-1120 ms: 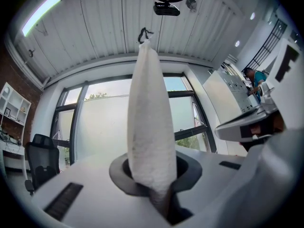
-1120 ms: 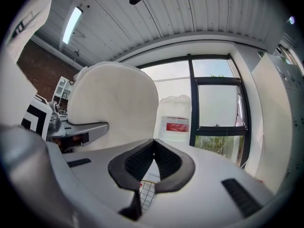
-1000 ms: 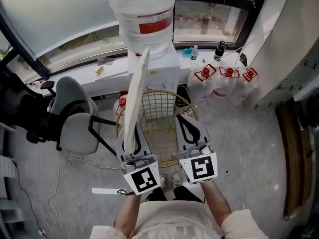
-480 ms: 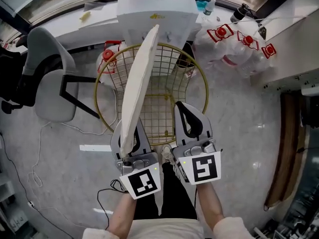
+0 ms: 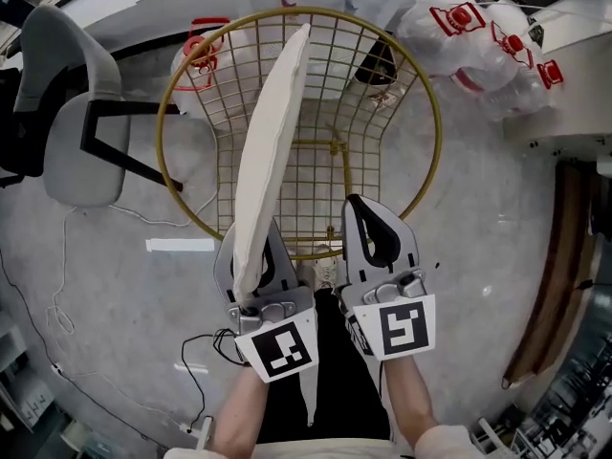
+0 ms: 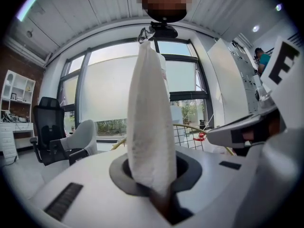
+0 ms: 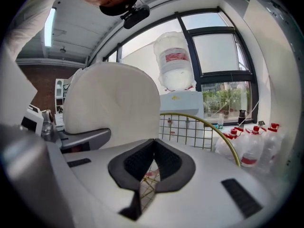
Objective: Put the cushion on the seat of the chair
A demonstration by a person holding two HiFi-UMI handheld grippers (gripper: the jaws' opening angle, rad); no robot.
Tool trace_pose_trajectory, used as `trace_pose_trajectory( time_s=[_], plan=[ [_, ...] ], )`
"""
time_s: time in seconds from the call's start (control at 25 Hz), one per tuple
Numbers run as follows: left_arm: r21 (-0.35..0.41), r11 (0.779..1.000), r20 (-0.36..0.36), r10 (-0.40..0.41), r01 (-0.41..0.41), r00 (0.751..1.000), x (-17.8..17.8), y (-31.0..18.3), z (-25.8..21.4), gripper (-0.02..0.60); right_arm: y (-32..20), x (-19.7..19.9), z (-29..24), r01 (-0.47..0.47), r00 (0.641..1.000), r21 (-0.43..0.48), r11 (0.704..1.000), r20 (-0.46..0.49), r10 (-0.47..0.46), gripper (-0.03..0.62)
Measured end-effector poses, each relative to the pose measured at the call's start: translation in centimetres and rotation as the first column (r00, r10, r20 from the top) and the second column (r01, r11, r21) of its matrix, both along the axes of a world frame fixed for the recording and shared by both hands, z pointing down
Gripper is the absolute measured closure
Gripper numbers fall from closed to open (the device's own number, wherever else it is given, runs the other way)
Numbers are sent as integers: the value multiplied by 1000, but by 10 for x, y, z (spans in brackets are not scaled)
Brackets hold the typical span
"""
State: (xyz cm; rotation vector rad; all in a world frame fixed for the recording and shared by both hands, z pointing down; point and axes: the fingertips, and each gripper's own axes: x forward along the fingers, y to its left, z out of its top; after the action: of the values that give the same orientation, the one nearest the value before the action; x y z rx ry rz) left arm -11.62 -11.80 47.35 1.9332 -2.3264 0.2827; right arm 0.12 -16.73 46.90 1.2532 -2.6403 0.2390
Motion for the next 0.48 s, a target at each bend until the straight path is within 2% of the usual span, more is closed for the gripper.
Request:
trace_pose_trajectory(
  time_s=[0.36, 0.44, 0.48],
  plan=[
    [-35, 999, -31, -31, 30, 999, 3, 8, 31, 531, 0, 3, 17, -14, 1000, -21, 1000, 26, 15, 577],
    [-30, 999, -72, -33, 31, 997, 4, 6, 31, 531, -1, 6, 16, -15, 999, -23, 1000, 28, 16, 577],
    [-21, 999, -124, -38, 36, 992, 4, 4, 30, 531, -2, 7, 15, -18, 999, -27, 999, 32, 19, 577]
  ],
)
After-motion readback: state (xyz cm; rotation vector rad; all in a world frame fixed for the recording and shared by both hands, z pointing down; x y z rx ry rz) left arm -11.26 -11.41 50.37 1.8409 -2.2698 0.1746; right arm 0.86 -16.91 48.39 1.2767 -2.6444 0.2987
